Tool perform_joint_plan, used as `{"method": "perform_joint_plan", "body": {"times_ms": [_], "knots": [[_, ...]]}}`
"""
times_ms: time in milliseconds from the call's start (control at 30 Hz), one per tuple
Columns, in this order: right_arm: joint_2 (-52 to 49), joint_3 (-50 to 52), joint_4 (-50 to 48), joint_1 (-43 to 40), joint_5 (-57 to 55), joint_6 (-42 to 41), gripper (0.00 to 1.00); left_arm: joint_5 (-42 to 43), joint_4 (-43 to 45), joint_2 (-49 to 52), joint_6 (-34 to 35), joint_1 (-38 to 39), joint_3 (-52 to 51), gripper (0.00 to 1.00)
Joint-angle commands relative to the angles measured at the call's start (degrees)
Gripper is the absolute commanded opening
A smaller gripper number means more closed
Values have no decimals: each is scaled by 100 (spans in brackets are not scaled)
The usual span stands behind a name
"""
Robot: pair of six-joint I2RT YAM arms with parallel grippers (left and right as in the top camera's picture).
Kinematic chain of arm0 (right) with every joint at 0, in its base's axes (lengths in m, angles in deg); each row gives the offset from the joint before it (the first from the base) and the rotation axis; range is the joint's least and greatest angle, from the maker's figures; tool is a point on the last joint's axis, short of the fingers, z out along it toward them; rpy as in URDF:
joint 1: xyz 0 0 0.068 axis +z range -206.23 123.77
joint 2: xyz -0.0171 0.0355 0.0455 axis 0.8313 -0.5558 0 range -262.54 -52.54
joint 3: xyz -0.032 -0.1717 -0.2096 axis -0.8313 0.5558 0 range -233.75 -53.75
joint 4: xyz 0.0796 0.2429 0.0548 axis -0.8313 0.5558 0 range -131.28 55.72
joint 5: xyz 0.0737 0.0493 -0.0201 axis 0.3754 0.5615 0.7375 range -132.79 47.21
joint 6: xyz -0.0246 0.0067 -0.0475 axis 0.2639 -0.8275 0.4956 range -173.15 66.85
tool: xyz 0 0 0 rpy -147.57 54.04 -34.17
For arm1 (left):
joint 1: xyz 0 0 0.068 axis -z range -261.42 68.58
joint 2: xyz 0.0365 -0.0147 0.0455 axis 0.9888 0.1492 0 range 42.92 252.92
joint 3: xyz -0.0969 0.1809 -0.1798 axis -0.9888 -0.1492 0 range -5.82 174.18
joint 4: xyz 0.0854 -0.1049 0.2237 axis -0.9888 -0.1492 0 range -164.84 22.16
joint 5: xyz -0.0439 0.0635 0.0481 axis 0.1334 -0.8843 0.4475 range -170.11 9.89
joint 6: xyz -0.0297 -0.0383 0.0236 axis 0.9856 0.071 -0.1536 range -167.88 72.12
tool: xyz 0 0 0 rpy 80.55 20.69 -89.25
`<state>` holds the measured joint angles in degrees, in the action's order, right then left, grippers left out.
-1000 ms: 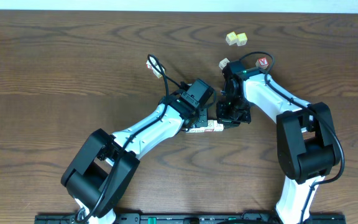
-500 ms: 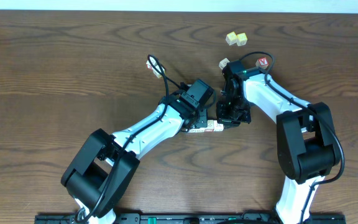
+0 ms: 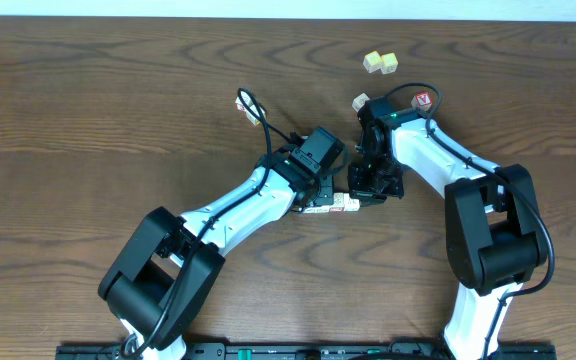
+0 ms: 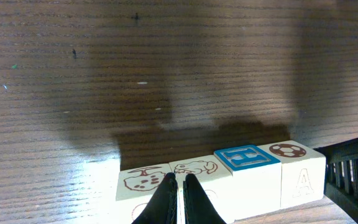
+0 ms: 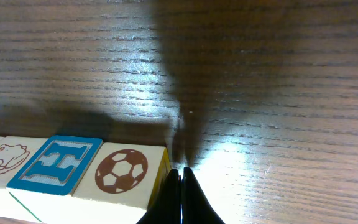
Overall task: Lift 4 blocks
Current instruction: 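Hold the row pressed between both closed grippers' fingertips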
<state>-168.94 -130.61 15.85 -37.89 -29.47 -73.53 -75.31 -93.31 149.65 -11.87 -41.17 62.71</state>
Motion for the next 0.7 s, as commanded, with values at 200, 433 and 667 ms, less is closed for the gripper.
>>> {"method": "perform_joint_plan", "body": {"times_ms": [200,433,667], "knots": [[127,15,2,50,26,-59,1,35,-76,76,-9,24,-83,7],[127,15,2,50,26,-59,1,57,-81,76,-9,24,-83,7],[127,15,0,50,26,-57,1,57,-83,76,-9,24,-83,7]]}}
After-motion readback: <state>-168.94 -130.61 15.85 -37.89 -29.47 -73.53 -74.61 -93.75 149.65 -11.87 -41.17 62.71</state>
